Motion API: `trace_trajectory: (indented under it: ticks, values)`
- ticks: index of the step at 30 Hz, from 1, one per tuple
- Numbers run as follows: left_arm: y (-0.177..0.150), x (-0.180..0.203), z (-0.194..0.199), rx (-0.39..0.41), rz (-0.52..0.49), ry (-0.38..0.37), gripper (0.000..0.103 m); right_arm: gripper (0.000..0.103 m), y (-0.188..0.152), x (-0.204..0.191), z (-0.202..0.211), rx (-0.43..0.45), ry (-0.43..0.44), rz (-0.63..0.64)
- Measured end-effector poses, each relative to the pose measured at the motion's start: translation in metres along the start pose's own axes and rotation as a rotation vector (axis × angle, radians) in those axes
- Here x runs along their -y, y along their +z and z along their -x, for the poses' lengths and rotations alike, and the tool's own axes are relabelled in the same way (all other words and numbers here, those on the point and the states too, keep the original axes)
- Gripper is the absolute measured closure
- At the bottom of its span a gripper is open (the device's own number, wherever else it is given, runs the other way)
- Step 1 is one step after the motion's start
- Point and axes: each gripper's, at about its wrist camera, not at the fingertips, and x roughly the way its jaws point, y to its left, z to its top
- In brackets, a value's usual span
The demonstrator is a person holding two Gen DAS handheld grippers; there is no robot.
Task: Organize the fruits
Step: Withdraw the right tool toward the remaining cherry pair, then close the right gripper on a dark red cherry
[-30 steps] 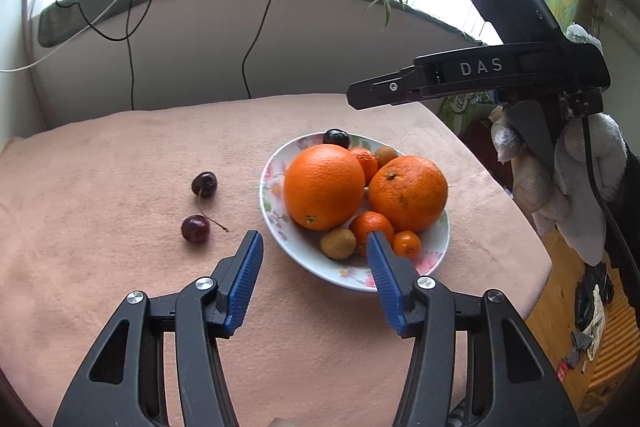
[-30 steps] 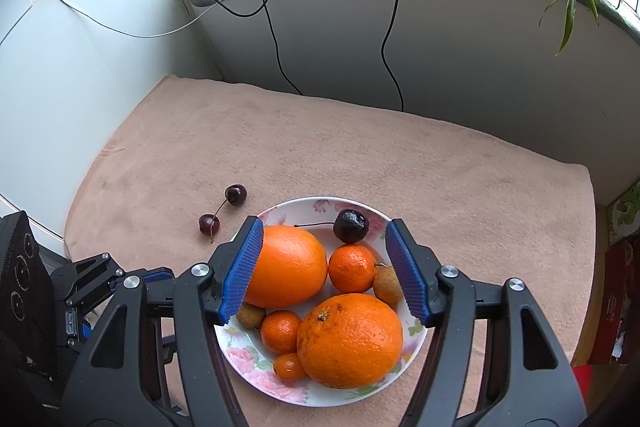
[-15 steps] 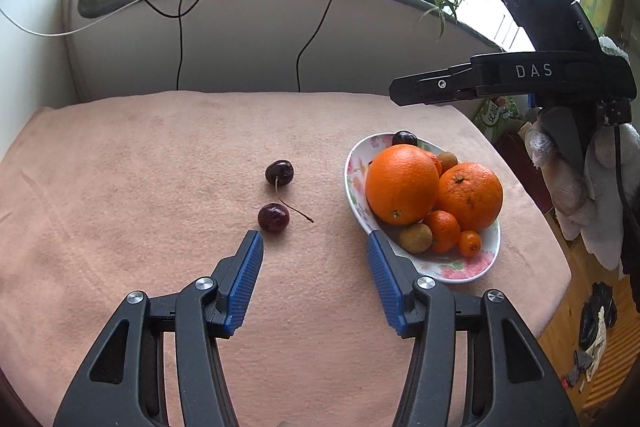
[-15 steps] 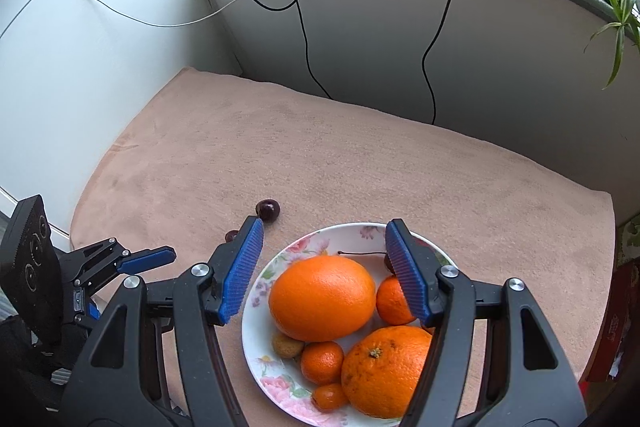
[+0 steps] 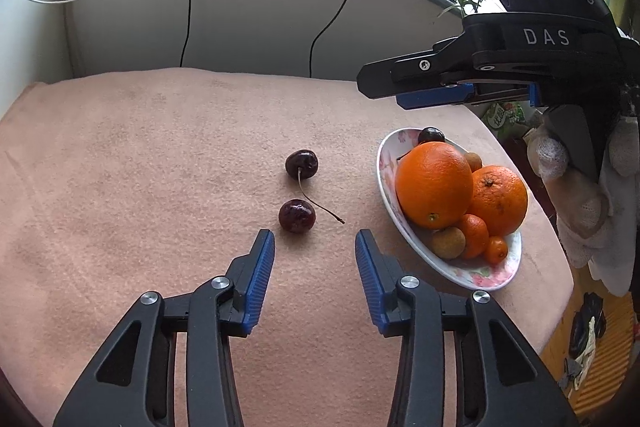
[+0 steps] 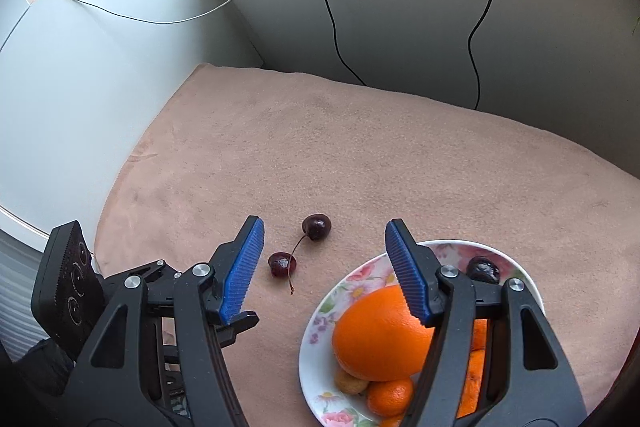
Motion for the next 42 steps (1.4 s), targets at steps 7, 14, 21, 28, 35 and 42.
trace_trajectory:
  ticks: [7, 14, 21, 28, 35, 42]
  values:
    - [0.002, -0.006, -0.009, -0.010, 0.006, -0.008, 0.067, 0.054, 0.006, 0.000, -0.030, -0.071, 0.018, -0.048]
    - [0.002, -0.009, -0.012, -0.014, 0.001, -0.010, 0.071, 0.066, 0.011, -0.002, -0.056, -0.128, 0.023, -0.079]
    - [0.006, -0.007, -0.019, -0.021, -0.010, -0.004, 0.072, 0.066, 0.011, -0.004, -0.071, -0.162, 0.004, -0.070]
    - [0.013, -0.006, -0.029, -0.031, -0.012, -0.005, 0.072, 0.066, 0.013, -0.009, -0.085, -0.182, -0.002, -0.066]
    - [0.018, -0.008, -0.041, -0.052, -0.003, -0.013, 0.072, 0.066, 0.013, -0.008, -0.094, -0.202, -0.013, -0.067]
    - [0.028, -0.007, -0.049, -0.053, -0.004, -0.008, 0.080, 0.067, 0.013, -0.007, -0.097, -0.207, -0.010, -0.071]
